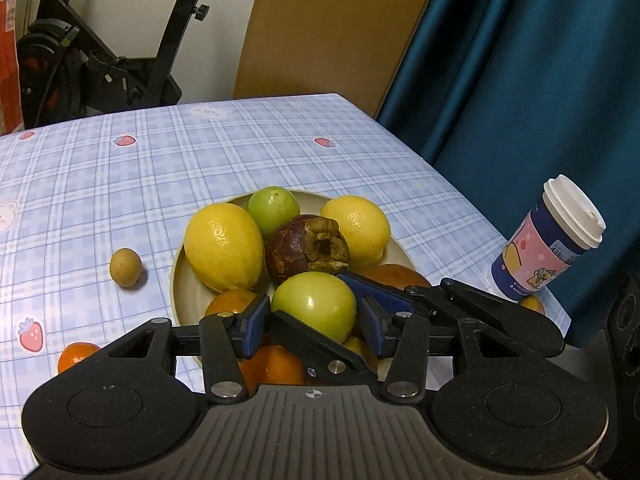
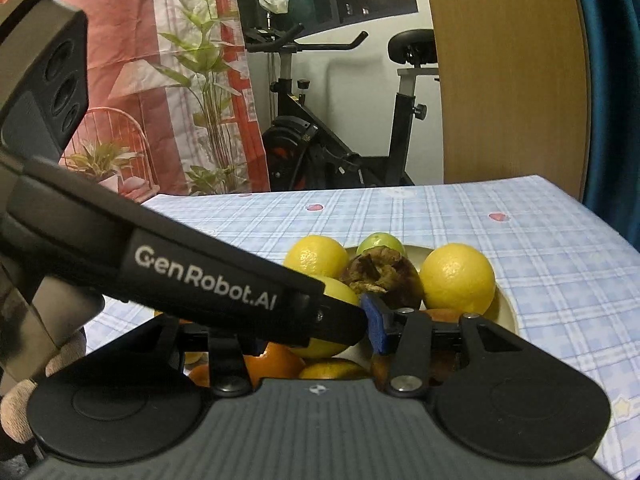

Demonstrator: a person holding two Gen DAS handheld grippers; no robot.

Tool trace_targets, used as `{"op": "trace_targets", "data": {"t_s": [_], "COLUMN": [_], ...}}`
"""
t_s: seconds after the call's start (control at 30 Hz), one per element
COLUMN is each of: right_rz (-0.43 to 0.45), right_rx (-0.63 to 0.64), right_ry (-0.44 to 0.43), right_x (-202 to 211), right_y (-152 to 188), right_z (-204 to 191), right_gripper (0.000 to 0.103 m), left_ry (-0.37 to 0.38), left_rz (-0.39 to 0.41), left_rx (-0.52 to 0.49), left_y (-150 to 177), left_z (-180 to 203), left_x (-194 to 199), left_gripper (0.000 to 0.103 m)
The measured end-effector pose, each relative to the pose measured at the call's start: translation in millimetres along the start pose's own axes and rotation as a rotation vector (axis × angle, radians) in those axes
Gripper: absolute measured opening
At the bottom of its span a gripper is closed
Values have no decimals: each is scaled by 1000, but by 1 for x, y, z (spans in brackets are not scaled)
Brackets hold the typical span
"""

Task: Organize fruits
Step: 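Carry the yellow-green fruit onto the cream plate and open the left gripper, then move the left gripper to the loose tangerine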

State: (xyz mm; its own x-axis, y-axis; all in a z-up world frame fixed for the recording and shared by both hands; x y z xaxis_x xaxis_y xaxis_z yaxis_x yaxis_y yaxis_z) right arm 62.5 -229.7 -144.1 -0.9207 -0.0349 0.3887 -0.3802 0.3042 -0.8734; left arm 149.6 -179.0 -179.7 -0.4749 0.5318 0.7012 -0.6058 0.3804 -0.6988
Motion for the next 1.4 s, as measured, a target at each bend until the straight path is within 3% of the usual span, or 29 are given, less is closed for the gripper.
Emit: {"op": "trace_targets", "data": {"t_s": [0.47, 0.73, 1.07, 1.27, 1.4], "right_rz": [17, 86, 114, 100, 43], "right_rx": [16, 48, 73, 120, 129], "right_ry": [5, -25, -77, -101, -133], "right_x": [1, 11, 15, 16, 15], "right_y": [3, 4, 7, 10, 16], "right_z": [-1, -12, -25, -40, -49], "right_gripper": [51, 55, 57, 57, 57], "left_ry": [6, 5, -117, -192, -223], "left_rz": [8, 110, 203, 201, 192], "left_rx": [22, 102, 201, 255, 259], "left_y": [0, 0, 23, 49, 64], "left_z": [-6, -29, -77, -104, -110], "left_x": [6, 43, 97, 111, 112], "left_gripper": [54, 54, 54, 54, 54]}}
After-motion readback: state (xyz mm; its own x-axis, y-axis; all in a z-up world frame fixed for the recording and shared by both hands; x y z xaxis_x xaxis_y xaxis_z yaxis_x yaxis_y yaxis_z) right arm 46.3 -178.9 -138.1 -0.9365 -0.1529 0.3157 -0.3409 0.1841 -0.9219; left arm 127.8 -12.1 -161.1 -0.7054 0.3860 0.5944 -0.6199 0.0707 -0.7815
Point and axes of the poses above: each gripper's, at about its wrist camera, not at the fingertips, and x roughly against the way its jaws point, z to its right, y to its underside, the point moved 3 cm from there along -x, roughly the way its jaws point, and after that the axes turned 9 degrees about -x, right-handed, at the moved point
